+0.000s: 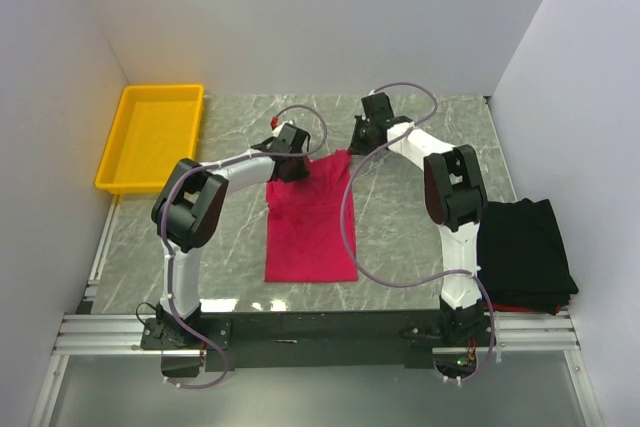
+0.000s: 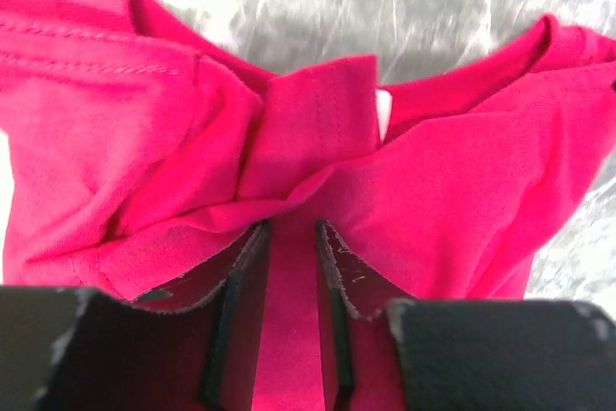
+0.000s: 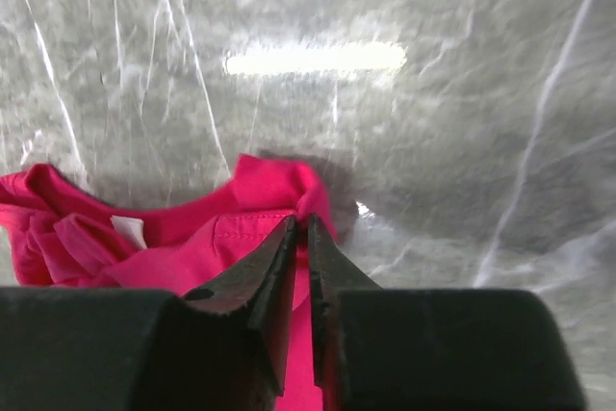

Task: Fold and stack the t-shirts
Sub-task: Fold the tshirt

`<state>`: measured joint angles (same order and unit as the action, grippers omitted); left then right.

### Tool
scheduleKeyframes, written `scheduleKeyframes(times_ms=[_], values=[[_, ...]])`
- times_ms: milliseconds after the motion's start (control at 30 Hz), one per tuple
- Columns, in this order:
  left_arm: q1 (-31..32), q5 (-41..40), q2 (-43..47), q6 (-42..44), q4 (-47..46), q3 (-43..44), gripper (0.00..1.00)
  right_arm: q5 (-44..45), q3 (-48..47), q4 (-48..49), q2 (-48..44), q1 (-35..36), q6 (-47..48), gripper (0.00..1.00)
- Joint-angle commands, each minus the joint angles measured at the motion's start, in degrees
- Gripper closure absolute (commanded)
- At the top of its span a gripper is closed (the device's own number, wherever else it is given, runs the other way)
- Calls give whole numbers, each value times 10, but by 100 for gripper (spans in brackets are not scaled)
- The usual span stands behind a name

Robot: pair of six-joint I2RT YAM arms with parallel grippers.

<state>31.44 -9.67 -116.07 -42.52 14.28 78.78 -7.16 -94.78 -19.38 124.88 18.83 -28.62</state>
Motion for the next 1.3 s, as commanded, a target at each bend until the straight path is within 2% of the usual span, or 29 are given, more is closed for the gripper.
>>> scheduleKeyframes(times_ms=[0, 100, 133, 200, 233, 300, 367, 467, 567, 600, 667, 767, 900, 967, 1133, 1267], values=[[-17, 7, -12, 9, 14, 29, 67, 18, -41, -2, 3, -14, 21, 83], [-32, 30, -6, 26, 18, 60, 62, 18, -72, -19, -2, -20, 29, 75], [-35, 40, -4, 32, 15, 75, 59, 20, -79, -32, -4, -21, 30, 68], [-39, 48, 12, 43, 19, 90, 54, 21, -87, -40, -21, -20, 34, 63], [-39, 54, 19, 46, 18, 100, 48, 21, -85, -49, -29, -21, 34, 60], [-39, 56, 47, 46, 20, 99, 42, 18, -52, -51, -67, -20, 21, 60], [-39, 57, 88, 38, 20, 76, 41, -3, -1, -21, -132, -15, 9, 60], [-39, 56, 164, -16, 10, -4, 47, -36, 153, 34, -226, 8, -25, 66], [-38, 83, 261, -48, -40, -127, 51, -51, 229, 79, -301, 51, -39, 76], [-35, 86, 282, -64, -45, -153, 60, -54, 276, 92, -318, 60, -49, 79], [-28, 91, 335, -76, -70, -225, 68, -85, 317, 139, -359, 89, -63, 82], [-13, 124, 370, -102, -105, -302, 81, -82, 388, 182, -388, 134, -89, 83], [6, 125, 385, -128, -137, -377, 96, -111, 416, 237, -384, 181, -106, 83], [13, 122, 396, -142, -149, -401, 99, -104, 416, 246, -364, 195, -108, 83], [27, 100, 425, -193, -181, -483, 99, -111, 414, 268, -306, 198, -118, 84], [36, 98, 407, -213, -181, -513, 99, -105, 395, 264, -269, 187, -116, 84]])
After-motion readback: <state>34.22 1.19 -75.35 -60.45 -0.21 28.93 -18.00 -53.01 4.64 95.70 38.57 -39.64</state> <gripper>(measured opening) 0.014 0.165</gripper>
